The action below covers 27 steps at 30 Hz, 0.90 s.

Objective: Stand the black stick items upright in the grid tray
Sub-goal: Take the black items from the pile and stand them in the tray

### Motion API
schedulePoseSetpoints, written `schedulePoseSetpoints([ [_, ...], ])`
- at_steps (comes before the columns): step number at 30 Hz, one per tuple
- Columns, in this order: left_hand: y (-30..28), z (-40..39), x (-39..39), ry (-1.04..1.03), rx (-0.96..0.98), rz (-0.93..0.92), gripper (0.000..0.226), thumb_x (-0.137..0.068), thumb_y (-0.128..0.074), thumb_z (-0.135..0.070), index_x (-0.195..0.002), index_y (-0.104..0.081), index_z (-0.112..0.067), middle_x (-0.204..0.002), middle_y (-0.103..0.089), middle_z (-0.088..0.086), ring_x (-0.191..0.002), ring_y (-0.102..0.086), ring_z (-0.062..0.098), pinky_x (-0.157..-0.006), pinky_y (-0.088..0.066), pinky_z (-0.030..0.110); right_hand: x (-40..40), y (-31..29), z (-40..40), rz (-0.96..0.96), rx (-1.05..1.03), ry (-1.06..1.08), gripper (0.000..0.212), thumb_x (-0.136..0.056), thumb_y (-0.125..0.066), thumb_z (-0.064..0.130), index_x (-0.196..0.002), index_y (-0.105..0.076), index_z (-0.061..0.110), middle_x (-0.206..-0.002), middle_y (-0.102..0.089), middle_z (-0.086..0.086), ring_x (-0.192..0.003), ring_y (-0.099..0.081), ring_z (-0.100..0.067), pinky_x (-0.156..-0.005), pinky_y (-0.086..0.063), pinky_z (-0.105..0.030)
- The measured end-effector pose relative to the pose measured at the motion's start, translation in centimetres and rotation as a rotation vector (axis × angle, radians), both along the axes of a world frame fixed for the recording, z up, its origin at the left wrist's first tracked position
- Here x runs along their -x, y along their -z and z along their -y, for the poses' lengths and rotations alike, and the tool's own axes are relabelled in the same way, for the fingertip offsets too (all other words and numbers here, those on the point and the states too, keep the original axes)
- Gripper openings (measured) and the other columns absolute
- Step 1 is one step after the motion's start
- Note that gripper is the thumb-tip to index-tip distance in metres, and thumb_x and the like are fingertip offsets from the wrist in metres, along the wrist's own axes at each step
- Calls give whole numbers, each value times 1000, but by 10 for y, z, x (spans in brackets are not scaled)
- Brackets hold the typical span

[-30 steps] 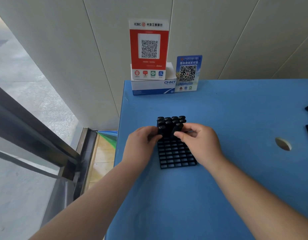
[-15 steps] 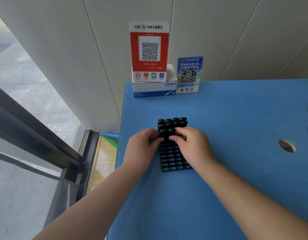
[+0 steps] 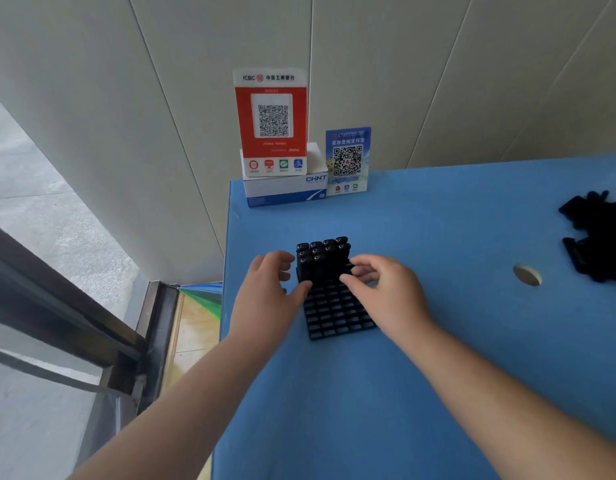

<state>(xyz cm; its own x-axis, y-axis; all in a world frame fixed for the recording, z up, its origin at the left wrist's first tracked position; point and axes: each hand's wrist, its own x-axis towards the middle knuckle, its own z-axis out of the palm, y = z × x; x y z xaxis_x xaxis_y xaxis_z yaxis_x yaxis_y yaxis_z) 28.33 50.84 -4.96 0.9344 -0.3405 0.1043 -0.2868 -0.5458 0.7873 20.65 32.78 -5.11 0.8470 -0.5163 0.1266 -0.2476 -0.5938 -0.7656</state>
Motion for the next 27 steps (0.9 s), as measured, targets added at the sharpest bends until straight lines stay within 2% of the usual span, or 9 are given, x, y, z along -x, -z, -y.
schedulePoseSetpoints([
  [2,-11,-1,6,44,-92,120,43,-85,-74,-33,-123,-54,-27,-118,-50,-11,-102,-56,3,-83,-50,22,14,-8,9,20,43,9,26,-83,-80,27,-108,-71,25,-92,-65,19,-86,-63,0,-81,-52,-20],
  [4,-24,3,12,94,-239,364,50,-85,-73,-34,-129,-52,-21,-124,-51,-3,-111,-54,19,-90,-49,32,29,-17,22,-31,121,0,36,-84,-79,27,-118,-68,21,-101,-65,16,-95,-64,-6,-87,-54,-29],
  [5,-30,7,16,119,-290,473,54,-85,-73,-35,-131,-52,-18,-126,-52,1,-113,-53,24,-91,-49,34,37,-22,28,-83,188,-10,41,-84,-78,29,-123,-66,20,-107,-66,13,-100,-63,-9,-91,-53,-30],
  [7,-40,18,23,177,-363,579,60,-83,-73,-38,-134,-52,-14,-130,-54,5,-119,-51,28,-95,-49,38,54,-33,42,-181,332,-11,48,-84,-77,34,-129,-63,21,-119,-65,10,-111,-61,-12,-96,-49,-30],
  [11,-49,46,39,330,-467,633,63,-79,-76,-39,-131,-57,-10,-131,-58,8,-123,-54,30,-95,-50,41,95,-54,64,-265,486,64,53,-85,-74,39,-133,-58,22,-129,-59,9,-122,-55,-16,-99,-47,-34],
  [14,-55,70,54,437,-513,617,58,-86,-65,-44,-135,-54,-14,-139,-53,6,-130,-48,28,-104,-42,40,126,-69,81,-293,529,140,54,-86,-73,40,-134,-57,23,-131,-57,9,-124,-52,-17,-100,-45,-33],
  [17,-58,97,68,480,-555,631,61,-90,-55,-51,-141,-45,-19,-149,-43,3,-138,-38,25,-109,-36,39,158,-78,99,-313,537,207,58,-86,-73,42,-137,-54,23,-138,-54,6,-128,-49,-19,-106,-41,-33],
  [19,-61,116,80,511,-559,638,62,-91,-52,-53,-143,-41,-21,-151,-38,3,-140,-35,26,-110,-35,39,180,-80,111,-299,537,254,59,-86,-72,43,-139,-52,25,-139,-51,9,-128,-48,-17,-104,-41,-31],
  [27,-61,194,161,648,-516,622,62,-91,-52,-52,-145,-41,-22,-150,-40,-1,-138,-36,23,-109,-36,38,277,-78,167,-347,490,382,60,-89,-67,47,-141,-48,24,-139,-47,9,-130,-44,-17,-104,-41,-33],
])
